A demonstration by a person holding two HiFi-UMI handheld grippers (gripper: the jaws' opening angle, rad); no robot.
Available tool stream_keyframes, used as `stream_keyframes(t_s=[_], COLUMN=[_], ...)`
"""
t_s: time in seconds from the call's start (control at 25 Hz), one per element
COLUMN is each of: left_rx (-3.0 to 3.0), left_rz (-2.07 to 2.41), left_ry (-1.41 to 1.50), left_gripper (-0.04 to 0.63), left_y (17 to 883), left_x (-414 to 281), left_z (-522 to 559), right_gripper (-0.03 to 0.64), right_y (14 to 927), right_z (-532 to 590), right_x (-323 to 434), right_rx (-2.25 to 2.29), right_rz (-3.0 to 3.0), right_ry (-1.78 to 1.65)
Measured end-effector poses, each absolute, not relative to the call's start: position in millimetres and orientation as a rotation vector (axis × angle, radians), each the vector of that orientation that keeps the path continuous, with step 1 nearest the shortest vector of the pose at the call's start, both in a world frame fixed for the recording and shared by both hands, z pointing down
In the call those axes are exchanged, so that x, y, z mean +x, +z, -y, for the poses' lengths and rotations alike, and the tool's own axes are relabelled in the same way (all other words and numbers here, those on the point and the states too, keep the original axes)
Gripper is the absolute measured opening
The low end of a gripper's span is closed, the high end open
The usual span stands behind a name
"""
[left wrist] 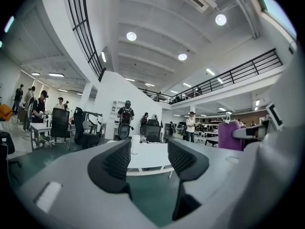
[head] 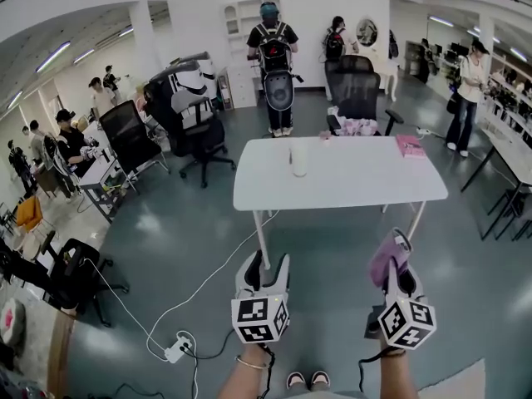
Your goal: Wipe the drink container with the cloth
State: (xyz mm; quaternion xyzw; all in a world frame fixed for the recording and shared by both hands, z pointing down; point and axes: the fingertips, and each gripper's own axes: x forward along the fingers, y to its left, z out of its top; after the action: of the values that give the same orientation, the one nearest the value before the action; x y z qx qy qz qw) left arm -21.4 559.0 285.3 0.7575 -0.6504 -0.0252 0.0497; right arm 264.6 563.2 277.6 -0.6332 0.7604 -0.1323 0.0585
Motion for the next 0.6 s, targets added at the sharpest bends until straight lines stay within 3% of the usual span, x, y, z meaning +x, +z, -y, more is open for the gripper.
stream_keyframes(t_s=[0.6], left_rx=[2.329], left_rz=[1.949], left_ry=[-0.039], left_gripper=[0.242], left_y=[301.2], left_x=[-46.4], left_z=[-550.7], right_gripper=[0.071], right_y=[285.9], right_z=[-565.5], right_x=[239.7], right_rx=[-1.948], right_rz=[-2.302], right_ry=[-0.422])
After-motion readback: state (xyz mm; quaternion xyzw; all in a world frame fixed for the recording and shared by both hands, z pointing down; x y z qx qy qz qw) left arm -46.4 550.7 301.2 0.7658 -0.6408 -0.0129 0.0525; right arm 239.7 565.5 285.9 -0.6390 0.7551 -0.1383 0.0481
